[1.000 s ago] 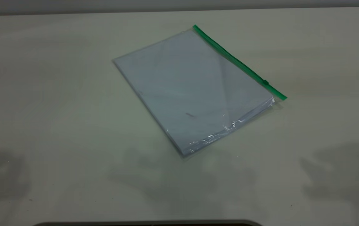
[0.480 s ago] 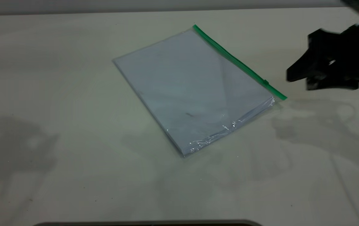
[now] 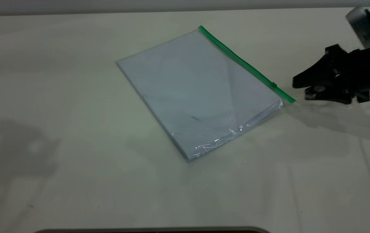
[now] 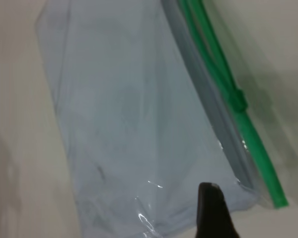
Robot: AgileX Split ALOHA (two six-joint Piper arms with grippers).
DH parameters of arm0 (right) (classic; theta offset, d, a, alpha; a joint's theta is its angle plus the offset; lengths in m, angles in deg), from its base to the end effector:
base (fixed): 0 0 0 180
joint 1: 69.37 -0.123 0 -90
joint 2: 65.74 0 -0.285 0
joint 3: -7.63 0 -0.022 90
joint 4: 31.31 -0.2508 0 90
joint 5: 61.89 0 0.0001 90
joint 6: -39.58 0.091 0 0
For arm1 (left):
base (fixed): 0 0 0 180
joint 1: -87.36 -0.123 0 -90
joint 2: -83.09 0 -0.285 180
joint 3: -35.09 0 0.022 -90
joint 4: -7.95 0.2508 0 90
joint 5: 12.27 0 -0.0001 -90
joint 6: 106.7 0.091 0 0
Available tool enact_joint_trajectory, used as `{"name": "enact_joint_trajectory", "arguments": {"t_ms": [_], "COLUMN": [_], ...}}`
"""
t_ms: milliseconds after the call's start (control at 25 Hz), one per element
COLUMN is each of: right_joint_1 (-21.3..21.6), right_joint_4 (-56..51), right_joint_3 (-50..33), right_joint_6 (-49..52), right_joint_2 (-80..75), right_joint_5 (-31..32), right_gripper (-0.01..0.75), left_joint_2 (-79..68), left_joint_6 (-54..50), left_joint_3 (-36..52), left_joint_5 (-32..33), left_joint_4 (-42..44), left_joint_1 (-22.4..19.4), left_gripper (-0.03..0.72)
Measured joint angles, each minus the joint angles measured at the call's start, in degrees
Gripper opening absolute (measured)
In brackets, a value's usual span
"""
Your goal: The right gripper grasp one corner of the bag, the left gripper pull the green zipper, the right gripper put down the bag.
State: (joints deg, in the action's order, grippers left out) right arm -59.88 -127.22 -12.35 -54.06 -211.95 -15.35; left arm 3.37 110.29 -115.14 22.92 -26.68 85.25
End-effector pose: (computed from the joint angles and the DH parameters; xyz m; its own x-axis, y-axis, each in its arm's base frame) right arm 0.3458 0.0089 -0.0159 -0.9345 0.2164 -0.2828 -0.0497 0.7072 0.7052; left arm 0.2495 -0.0207 0.2750 -0.7313 0.0973 -0.6751 0.2757 0.9475 -0.1622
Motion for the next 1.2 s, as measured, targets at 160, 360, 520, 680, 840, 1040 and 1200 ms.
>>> {"name": "enact_joint_trajectory", "arguments": {"t_ms": [160, 360, 520, 680, 840, 1040, 1200], "right_joint_1": [-1.2, -1.2, -2.3, -6.0, -9.2, -9.6, -9.5], "right_joint_4": [0.5, 0.6, 0.6, -1.0, -2.3, -4.0, -4.6], "right_joint_3": [2.7, 4.4, 4.6, 4.7, 4.7, 4.7, 4.7], "right_joint_6": [0.0, -0.1, -0.1, -0.5, -1.6, -3.0, -4.1], "right_joint_2": [-3.3, -4.3, -4.4, -4.4, -4.4, -4.4, -4.4], "right_joint_5": [-0.4, -1.2, -1.0, -2.1, -4.4, -4.6, -4.5], "right_gripper": [0.493, 0.493, 0.493, 0.493, 0.493, 0.409, 0.198], "left_joint_2": [-0.1, -0.1, -0.1, -0.1, -0.1, -0.1, -0.1], "left_joint_6": [0.0, 0.0, 0.0, 0.2, 0.4, 0.4, 0.5], "left_joint_3": [0.0, 0.0, 0.0, 0.0, 0.0, 0.0, 0.0], "left_joint_5": [0.0, 0.0, -0.1, -0.9, -1.3, -1.3, -1.6], "left_joint_4": [0.0, -0.2, -0.7, -1.4, -1.5, -1.5, -1.5], "left_joint_1": [0.0, 0.0, 0.0, 0.0, 0.0, 0.0, 0.0], "left_gripper": [0.568, 0.568, 0.568, 0.568, 0.568, 0.568, 0.568]}}
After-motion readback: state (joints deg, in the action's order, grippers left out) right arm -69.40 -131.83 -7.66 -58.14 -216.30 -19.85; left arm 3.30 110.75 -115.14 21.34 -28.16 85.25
